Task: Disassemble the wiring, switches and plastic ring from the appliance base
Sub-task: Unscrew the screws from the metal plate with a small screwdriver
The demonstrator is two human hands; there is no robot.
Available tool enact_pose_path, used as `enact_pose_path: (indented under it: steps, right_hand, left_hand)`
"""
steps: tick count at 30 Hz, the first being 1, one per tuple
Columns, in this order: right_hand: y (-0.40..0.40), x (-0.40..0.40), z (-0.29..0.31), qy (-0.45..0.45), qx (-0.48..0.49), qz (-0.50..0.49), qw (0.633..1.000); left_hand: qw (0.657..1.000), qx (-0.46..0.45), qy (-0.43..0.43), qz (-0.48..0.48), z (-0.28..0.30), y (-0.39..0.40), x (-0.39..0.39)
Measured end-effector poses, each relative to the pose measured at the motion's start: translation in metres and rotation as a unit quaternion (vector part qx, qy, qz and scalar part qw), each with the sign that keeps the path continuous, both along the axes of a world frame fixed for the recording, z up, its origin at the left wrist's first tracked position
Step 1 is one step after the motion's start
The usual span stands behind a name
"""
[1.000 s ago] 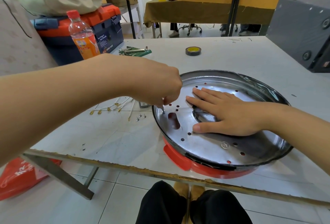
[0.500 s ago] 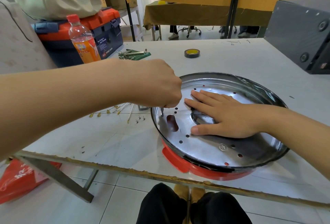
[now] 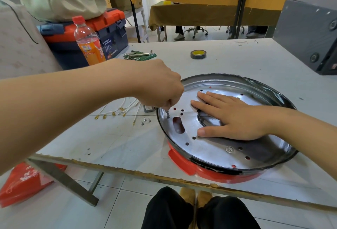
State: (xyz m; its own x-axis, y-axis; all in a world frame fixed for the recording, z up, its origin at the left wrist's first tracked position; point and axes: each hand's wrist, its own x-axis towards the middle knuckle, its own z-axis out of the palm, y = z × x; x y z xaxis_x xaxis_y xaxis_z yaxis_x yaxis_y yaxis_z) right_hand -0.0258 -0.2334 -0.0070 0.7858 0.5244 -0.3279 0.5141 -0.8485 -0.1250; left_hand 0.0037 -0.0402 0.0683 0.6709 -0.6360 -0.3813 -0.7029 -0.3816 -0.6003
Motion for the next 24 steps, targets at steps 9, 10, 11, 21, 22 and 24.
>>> enact_pose_path:
  steps: [9, 10, 11, 21, 22, 24]
  right_hand:
    - [0.001, -0.002, 0.002, 0.0, -0.001, -0.001, 1.0]
    - [0.001, -0.002, 0.002, 0.0, -0.001, -0.002, 1.0]
    - [0.001, -0.002, 0.002, 0.001, -0.001, -0.002, 1.0]
    - [0.001, -0.002, 0.001, 0.0, -0.003, -0.003, 1.0]
    - [0.001, -0.001, 0.001, 0.0, -0.002, -0.002, 1.0]
    - [0.001, -0.001, 0.001, 0.0, 0.0, -0.001, 1.0]
  left_hand:
    - [0.995, -0.017, 0.042, 0.091, -0.002, -0.005, 0.002]
    - [0.996, -0.014, 0.031, 0.088, -0.004, -0.006, 0.0]
    - [0.997, -0.009, 0.019, 0.081, -0.005, -0.005, -0.001]
    - [0.999, -0.034, -0.001, -0.021, 0.001, -0.004, -0.003]
    - [0.999, -0.029, -0.006, -0.039, 0.002, -0.005, -0.002]
    - [0.998, -0.02, -0.017, -0.054, 0.002, -0.008, 0.0]
